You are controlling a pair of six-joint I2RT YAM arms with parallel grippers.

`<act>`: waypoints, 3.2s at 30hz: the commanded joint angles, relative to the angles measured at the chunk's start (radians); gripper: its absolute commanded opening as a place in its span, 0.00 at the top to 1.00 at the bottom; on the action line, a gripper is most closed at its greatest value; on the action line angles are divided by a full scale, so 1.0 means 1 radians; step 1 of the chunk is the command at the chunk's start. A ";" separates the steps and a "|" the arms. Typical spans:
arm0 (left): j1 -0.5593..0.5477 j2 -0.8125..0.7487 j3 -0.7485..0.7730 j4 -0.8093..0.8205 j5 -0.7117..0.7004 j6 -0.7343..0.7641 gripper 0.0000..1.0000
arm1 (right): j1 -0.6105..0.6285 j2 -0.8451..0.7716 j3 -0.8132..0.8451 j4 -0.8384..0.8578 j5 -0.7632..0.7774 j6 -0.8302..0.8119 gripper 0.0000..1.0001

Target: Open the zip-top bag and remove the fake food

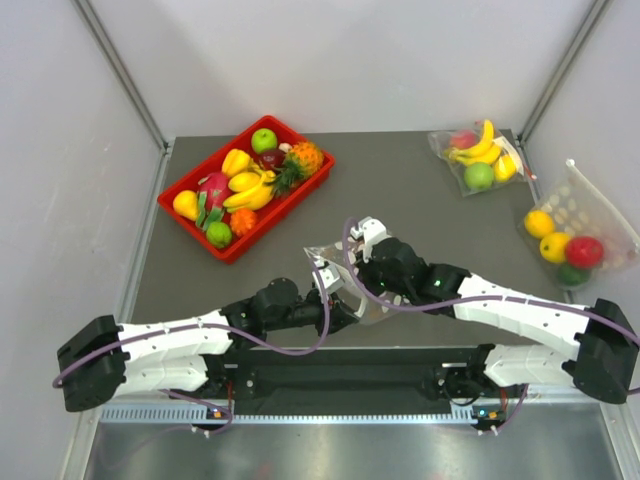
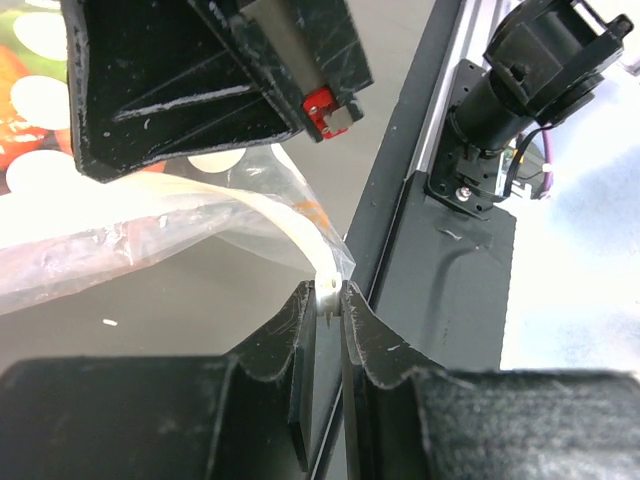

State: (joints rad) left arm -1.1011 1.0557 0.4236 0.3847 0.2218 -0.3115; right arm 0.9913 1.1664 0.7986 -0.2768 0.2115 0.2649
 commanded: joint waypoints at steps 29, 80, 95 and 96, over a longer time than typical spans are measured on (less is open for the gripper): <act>0.117 -0.304 -0.097 -0.354 -0.721 -0.436 0.19 | 0.099 0.038 0.066 0.030 0.020 0.011 0.60; 0.504 -0.292 -0.258 0.011 -0.029 -0.368 0.29 | 0.336 0.497 0.418 -0.249 0.614 0.181 1.00; 0.462 -0.017 -0.223 0.301 0.014 -0.451 0.28 | 0.336 0.397 0.373 -0.223 0.605 0.212 1.00; 0.440 0.006 -0.215 0.310 0.010 -0.451 0.29 | 0.334 0.392 0.369 -0.223 0.608 0.218 1.00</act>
State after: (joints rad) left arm -0.6296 1.0126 0.1715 0.5591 0.2165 -0.7437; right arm 1.3155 1.6169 1.1805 -0.5175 0.8005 0.4549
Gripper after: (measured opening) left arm 0.718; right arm 0.009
